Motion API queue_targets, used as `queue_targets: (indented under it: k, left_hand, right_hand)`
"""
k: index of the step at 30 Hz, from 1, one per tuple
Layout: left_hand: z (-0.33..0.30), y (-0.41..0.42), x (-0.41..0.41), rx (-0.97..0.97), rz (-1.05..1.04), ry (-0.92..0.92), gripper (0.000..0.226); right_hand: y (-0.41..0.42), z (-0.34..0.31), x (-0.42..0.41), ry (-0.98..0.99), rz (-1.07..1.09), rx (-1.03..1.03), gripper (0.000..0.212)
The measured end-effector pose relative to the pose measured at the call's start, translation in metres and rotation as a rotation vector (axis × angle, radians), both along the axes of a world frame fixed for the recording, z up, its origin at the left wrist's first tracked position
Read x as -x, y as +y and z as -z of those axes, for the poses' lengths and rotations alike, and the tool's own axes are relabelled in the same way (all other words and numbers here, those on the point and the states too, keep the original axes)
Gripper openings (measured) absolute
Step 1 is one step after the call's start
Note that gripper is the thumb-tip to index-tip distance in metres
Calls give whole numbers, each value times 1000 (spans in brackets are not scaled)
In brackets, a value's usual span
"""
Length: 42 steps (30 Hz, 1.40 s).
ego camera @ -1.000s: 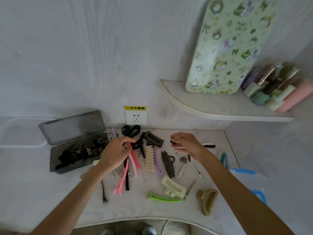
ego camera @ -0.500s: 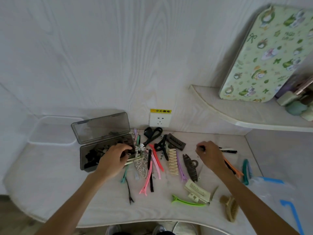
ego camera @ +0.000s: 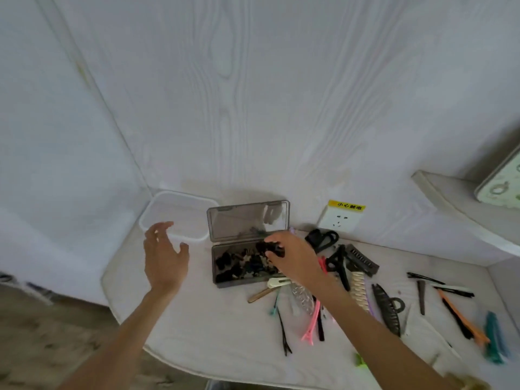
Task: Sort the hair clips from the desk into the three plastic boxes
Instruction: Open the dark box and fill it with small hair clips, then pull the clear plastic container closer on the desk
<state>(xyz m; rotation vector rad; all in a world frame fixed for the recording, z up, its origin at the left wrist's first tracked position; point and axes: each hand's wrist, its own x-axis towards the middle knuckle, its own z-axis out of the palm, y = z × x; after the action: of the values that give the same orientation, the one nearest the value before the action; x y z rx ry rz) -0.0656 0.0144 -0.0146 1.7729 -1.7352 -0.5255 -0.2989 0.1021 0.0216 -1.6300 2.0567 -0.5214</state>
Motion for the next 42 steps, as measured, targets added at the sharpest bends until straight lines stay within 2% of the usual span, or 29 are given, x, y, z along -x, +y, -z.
queue_targets:
  k: [2, 4, 8, 10, 12, 14, 18, 21, 24, 27, 30, 34, 39, 42]
  left_hand:
    - [8, -14, -16, 20, 279, -285, 69]
    - [13, -26, -25, -7, 443, -503, 78]
    - [13, -39, -33, 17, 465, -713, 81]
    - [3, -39, -34, 84, 436, -752, 79]
    - [-10, -38, -39, 71, 463, -767, 77]
    - [-19, -41, -44, -2, 565, -737, 84]
    - [-28, -66, -49, -345, 650, -796, 135]
    - [-27, -71, -47, -515, 624, -787, 143]
    - [-26, -56, -52, -432, 552, -803, 137]
    - [-28, -31, -69, -354, 396, -791, 134]
    - [-36, -4, -90, -386, 193, -729, 134]
    - [-55, 22, -115, -426, 0, -689, 134]
    - [-74, 43, -132, -407, -90, -567, 132]
    - [-79, 50, -130, -405, -78, -569, 131]
  right_hand:
    - [3, 3, -2, 22, 126, -1, 20]
    - [6, 9, 3, 57, 283, -50, 22]
    - [6, 22, 12, 36, 346, -337, 31]
    - [6, 24, 11, 13, 319, -377, 29]
    - [7, 26, 12, -7, 344, -354, 31]
    - [8, 30, 14, -5, 365, -343, 33]
    - [4, 29, 20, 30, 309, -352, 31]
    - [0, 26, 24, 45, 278, -361, 35]
    - [0, 25, 25, 33, 237, -362, 40]
    - [0, 22, 19, -19, 195, -371, 41]
    - [-4, 19, 2, -168, 147, -378, 39]
    - [-24, 28, -30, -187, 85, -364, 36]
    - [-53, 37, -78, -319, 149, -290, 30]
    - [-72, 42, -99, -488, 252, -239, 29]
